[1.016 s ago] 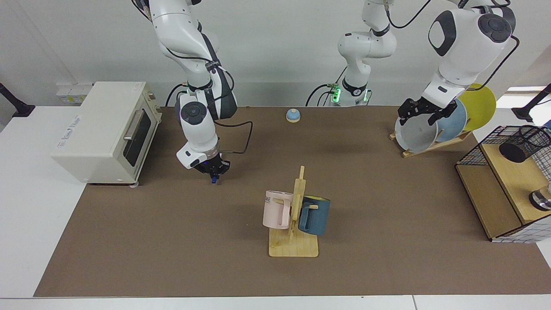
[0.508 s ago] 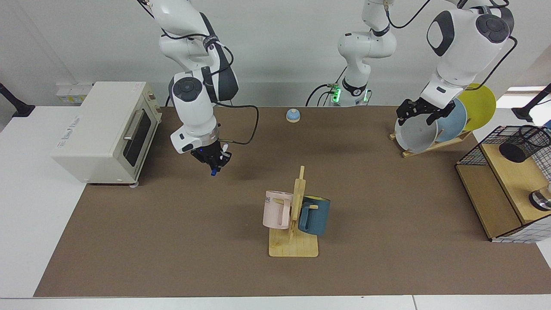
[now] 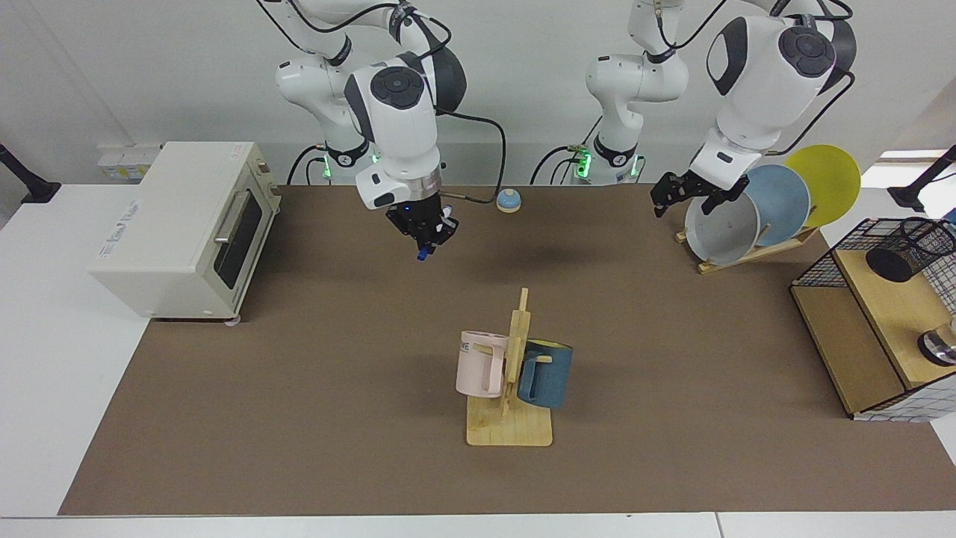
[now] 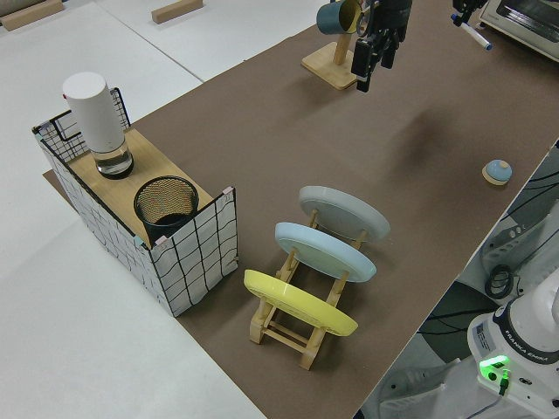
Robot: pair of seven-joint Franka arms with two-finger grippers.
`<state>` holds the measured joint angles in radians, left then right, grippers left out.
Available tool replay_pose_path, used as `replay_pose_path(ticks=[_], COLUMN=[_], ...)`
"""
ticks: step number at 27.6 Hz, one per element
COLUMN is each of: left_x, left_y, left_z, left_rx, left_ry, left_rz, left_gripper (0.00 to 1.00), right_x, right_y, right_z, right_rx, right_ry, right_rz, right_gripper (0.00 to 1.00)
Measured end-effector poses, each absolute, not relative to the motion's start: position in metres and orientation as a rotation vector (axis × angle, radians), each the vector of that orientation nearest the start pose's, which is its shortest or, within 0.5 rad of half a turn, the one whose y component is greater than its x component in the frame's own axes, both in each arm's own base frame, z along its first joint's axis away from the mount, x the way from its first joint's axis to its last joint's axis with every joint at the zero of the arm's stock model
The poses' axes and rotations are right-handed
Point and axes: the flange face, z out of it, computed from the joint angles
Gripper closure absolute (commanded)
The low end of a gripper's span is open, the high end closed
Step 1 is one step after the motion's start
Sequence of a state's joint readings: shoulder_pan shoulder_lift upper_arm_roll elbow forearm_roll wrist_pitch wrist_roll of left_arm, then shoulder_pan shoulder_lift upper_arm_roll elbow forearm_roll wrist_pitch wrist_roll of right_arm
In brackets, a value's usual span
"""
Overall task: Put markers into pen holder
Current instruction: 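Carry the marker to the middle while the left gripper reaches toward it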
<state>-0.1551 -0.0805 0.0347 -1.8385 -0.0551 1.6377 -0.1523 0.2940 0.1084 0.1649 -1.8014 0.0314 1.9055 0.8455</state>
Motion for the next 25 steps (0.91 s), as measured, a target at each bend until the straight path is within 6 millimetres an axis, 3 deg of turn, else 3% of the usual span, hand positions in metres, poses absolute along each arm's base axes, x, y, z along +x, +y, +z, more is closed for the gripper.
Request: replay_pose_path(ticks=[6, 11, 19, 25], left_x=[0.51, 0.5, 0.487, 0.475], left_y=[-0.111, -0.148, -0.17, -0.193], left_z=[0.55, 0.551, 0.552, 0.554], left_rx=[-3.192, -3.213, -3.25, -3.225], left_ry=[0.059, 0.261, 0.524, 0.846], left_rz=[0.212, 0.228, 0.293, 0.308], left_gripper=[0.0, 0.0, 0.0, 0.0], right_x=[0.524, 0.518, 0.512, 0.513], right_y=[0.277, 0.298, 0.315, 0.318], right_z=[0.486, 0.502, 0.511, 0.514], right_rx=[-2.964, -2.915, -2.842, -2.799], right_ry=[0.69, 0.755, 0.791, 0.837], right_rz=[0.115, 0.103, 0.147, 0.148], right_gripper=[1.0, 1.0, 1.0, 1.0])
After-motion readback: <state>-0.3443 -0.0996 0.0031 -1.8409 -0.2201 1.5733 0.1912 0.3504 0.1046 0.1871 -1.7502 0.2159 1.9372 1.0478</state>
